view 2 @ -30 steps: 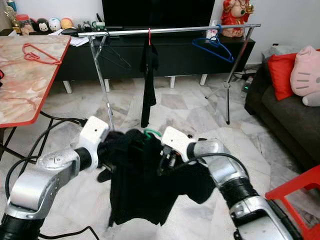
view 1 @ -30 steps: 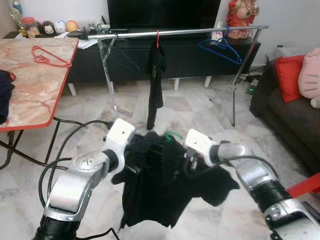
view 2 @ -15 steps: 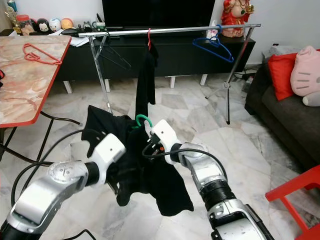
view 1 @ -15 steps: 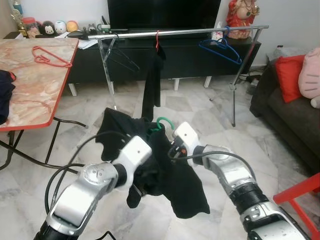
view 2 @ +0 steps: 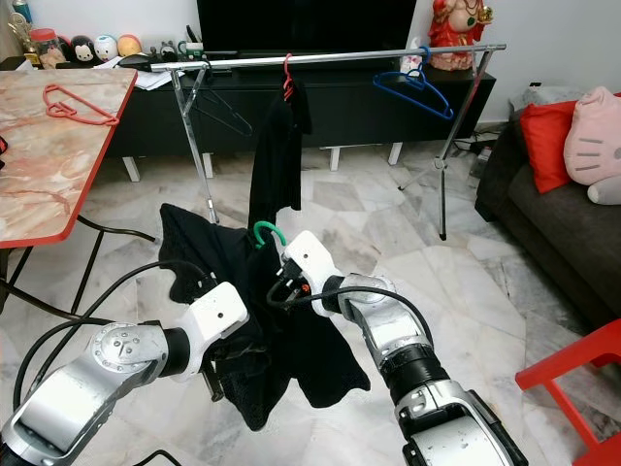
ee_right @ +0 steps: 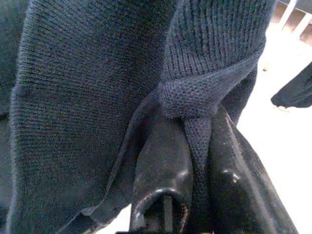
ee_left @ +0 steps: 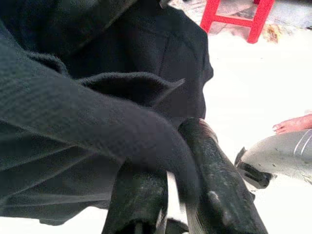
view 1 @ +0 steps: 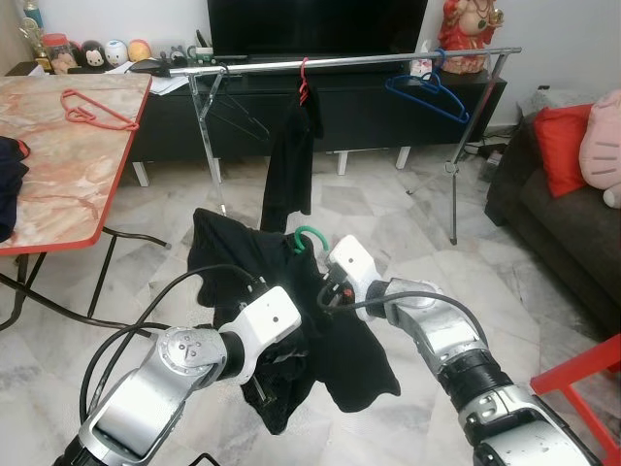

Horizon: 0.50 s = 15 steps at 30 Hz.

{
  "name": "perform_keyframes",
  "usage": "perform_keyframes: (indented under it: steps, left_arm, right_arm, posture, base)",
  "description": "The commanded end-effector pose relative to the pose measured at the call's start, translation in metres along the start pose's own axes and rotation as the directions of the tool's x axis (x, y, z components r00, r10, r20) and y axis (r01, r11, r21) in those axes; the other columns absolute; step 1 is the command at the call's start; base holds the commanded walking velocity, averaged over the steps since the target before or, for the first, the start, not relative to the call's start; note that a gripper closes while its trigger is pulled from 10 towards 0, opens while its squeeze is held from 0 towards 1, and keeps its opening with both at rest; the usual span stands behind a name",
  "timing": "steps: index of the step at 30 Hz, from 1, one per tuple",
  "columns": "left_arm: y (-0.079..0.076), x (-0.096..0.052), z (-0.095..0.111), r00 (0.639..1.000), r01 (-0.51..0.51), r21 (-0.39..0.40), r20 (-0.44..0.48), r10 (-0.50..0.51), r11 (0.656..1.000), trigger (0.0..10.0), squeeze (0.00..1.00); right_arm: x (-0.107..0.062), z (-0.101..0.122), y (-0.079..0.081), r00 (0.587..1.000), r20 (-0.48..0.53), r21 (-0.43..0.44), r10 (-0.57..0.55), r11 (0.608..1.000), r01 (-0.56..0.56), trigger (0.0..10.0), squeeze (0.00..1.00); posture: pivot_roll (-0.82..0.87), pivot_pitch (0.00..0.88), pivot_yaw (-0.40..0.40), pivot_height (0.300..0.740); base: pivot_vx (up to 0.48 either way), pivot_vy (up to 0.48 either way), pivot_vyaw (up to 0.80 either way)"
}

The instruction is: Hang hanger

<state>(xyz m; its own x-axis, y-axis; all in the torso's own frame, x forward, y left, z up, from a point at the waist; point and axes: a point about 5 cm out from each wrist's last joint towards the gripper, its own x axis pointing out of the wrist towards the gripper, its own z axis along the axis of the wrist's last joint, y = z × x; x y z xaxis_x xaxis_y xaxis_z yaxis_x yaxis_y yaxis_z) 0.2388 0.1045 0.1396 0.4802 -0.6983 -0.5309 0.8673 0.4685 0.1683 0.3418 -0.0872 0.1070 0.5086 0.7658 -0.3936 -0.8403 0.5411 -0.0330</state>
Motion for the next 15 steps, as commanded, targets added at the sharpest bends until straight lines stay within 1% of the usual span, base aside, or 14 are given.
perform_keyframes:
  steps: [1,4,6,9,12,13,15]
  left_arm:
    - [-0.003,-0.001,0.003,0.999,0.028,0.014,0.020,-0.028,1.000,10.0,1.00]
    - [-0.003,-0.002,0.002,0.999,0.030,0.008,0.019,-0.030,1.000,10.0,1.00]
    - [-0.001,-0.003,-0.001,1.000,0.022,0.019,0.001,-0.022,1.000,10.0,1.00]
    - [0.000,-0.006,-0.002,1.000,0.025,0.023,0.002,-0.025,0.999,10.0,1.00]
    - [0.008,-0.015,0.000,0.999,-0.009,0.025,0.049,0.008,1.000,10.0,1.00]
    - [0.011,-0.022,0.002,0.997,-0.007,0.023,0.082,0.005,1.000,10.0,1.00]
    - [0.013,-0.029,0.003,0.994,-0.004,0.018,0.106,0.002,1.000,10.0,1.00]
  right_arm:
    - [-0.001,0.015,-0.006,0.999,0.036,-0.052,-0.008,0.999,0.010,0.0,0.00]
    - [-0.001,0.014,-0.007,0.999,0.033,-0.055,-0.008,0.998,0.010,0.0,0.00]
    - [-0.001,0.016,-0.007,0.999,0.038,-0.064,0.005,0.998,-0.002,0.0,0.00]
    - [-0.002,0.018,-0.006,0.998,0.053,-0.090,0.031,0.996,-0.026,0.0,0.00]
    - [-0.010,0.017,-0.011,0.997,0.036,-0.147,0.074,0.987,-0.068,0.0,0.00]
    - [-0.014,0.015,-0.013,0.996,0.014,-0.170,0.091,0.982,-0.087,0.0,0.00]
    - [-0.017,0.013,-0.015,0.994,-0.004,-0.191,0.108,0.976,-0.106,0.0,0.00]
  posture:
    - [0.05,0.000,-0.057,0.740]
    - [0.05,0.000,-0.061,0.740]
    - [0.05,0.000,-0.061,0.740]
    - [0.05,0.000,-0.062,0.740]
    - [0.05,0.000,-0.061,0.740]
    - [0.05,0.000,-0.061,0.740]
    - [0.05,0.000,-0.061,0.740]
  base:
    - [0.000,0.000,0.00]
    - [0.000,0.000,0.00]
    - [0.000,0.000,0.00]
    - [0.000,0.000,0.00]
    - [0.000,0.000,0.00]
    - [0.000,0.000,0.00]
    - [0.000,0.000,0.00]
